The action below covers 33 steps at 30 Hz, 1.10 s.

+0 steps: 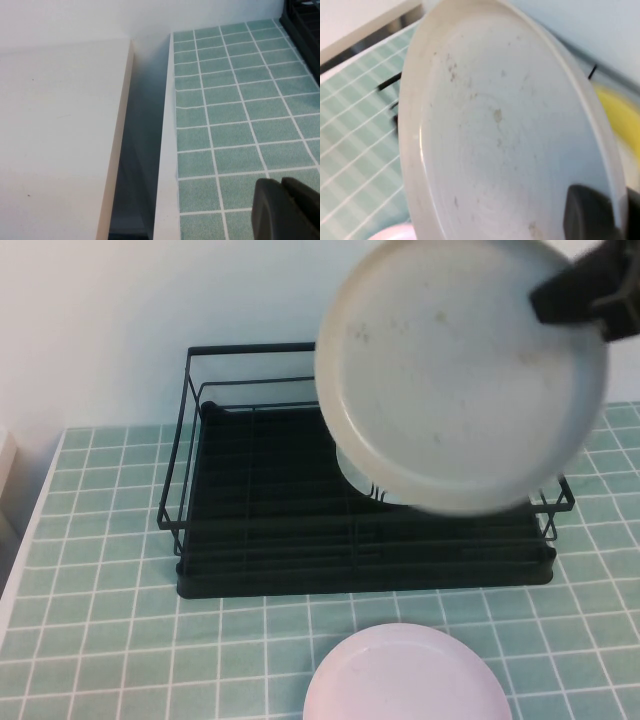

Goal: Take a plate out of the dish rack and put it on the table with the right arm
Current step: Place the plate from the table

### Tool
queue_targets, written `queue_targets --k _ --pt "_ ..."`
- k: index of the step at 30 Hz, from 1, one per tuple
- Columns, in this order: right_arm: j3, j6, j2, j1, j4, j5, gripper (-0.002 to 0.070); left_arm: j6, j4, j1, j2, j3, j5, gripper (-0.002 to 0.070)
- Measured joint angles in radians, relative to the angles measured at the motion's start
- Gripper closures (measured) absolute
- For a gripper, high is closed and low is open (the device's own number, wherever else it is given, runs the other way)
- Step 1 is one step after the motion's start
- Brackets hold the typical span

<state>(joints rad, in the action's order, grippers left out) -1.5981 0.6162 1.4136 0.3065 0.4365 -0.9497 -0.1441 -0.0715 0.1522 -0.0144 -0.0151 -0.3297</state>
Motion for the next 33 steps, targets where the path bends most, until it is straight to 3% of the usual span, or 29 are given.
queue_targets --k 4,8,14,23,33 --pt "0.184 -0.109 -0.117 -0.008 0.057 -0.069 0.0593 0.000 0.000 0.000 0.000 0.000 0.000 0.0678" --pt "0.508 -0.095 -0.255 -0.008 0.234 0.051 0.0593 0.000 0.000 0.000 0.000 0.000 0.000 0.0678" --pt "0.851 -0.046 -0.312 -0.008 0.332 0.204 0.0593 0.000 0.000 0.000 0.000 0.000 0.000 0.0678" --pt "0.928 0.166 -0.166 -0.008 0.411 0.250 0.0593 0.000 0.000 0.000 0.000 0.000 0.000 0.0678" --pt "0.928 0.505 0.023 -0.008 0.657 0.276 0.0593 0.000 0.000 0.000 0.000 0.000 0.000 0.0678"
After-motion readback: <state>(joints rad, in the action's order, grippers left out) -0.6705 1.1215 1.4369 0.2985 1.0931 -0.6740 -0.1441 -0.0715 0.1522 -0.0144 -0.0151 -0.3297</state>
